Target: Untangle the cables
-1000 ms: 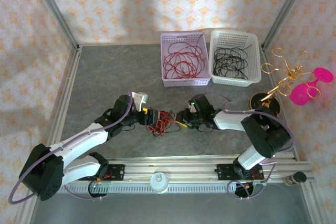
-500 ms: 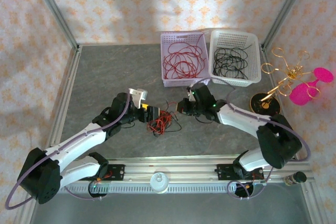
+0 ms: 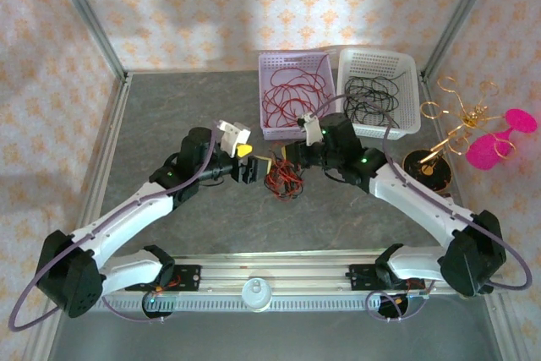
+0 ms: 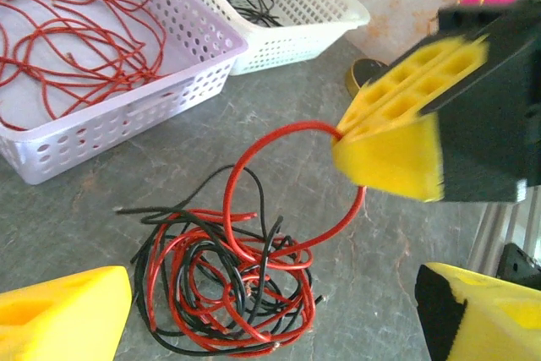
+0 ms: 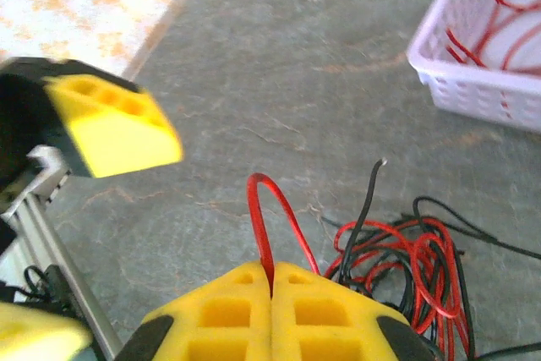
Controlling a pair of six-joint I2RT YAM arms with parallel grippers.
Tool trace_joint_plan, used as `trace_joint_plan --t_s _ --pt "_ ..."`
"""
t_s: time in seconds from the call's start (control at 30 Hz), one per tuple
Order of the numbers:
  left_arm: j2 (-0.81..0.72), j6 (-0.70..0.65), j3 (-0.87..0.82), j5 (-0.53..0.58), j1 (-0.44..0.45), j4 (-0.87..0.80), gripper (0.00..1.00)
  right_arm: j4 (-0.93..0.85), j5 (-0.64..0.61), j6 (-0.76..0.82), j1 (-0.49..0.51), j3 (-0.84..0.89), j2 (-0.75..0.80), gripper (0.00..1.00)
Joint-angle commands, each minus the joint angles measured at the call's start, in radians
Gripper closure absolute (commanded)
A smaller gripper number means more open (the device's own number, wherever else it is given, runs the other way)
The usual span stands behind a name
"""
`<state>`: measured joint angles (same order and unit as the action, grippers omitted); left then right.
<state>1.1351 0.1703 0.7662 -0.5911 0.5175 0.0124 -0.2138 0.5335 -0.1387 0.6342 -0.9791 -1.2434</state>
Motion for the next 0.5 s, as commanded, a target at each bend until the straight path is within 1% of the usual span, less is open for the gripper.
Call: trace_joint_plan --t_s 0.0,0.13,0.2,0.27,0.33,0.47 --pt "0.017 -0.093 0.043 -0.091 0.009 0.036 0.12 -0.011 0.066 0.106 0.006 -0.051 0.042 1.00" --pt "0.048 -0.151 0.057 -0.113 0.009 0.034 0.15 -0.031 0.090 0.131 0.007 -0.071 0.048 1.00" --pt "0.065 -0.170 0.057 -0.115 0.010 0.038 0.20 -0.031 0.109 0.138 0.006 -0.073 0.054 1.00" --pt "0.078 -0.179 0.050 -0.127 0.009 0.057 0.28 -0.024 0.123 0.140 0.007 -0.070 0.057 1.00" --pt "0.084 -0.165 0.030 -0.138 0.009 0.114 0.35 -0.020 0.137 0.143 0.007 -0.069 0.056 1.00" --pt "0.073 -0.103 -0.024 -0.165 0.009 0.288 0.36 -0.020 0.171 0.152 0.007 -0.069 0.056 1.00"
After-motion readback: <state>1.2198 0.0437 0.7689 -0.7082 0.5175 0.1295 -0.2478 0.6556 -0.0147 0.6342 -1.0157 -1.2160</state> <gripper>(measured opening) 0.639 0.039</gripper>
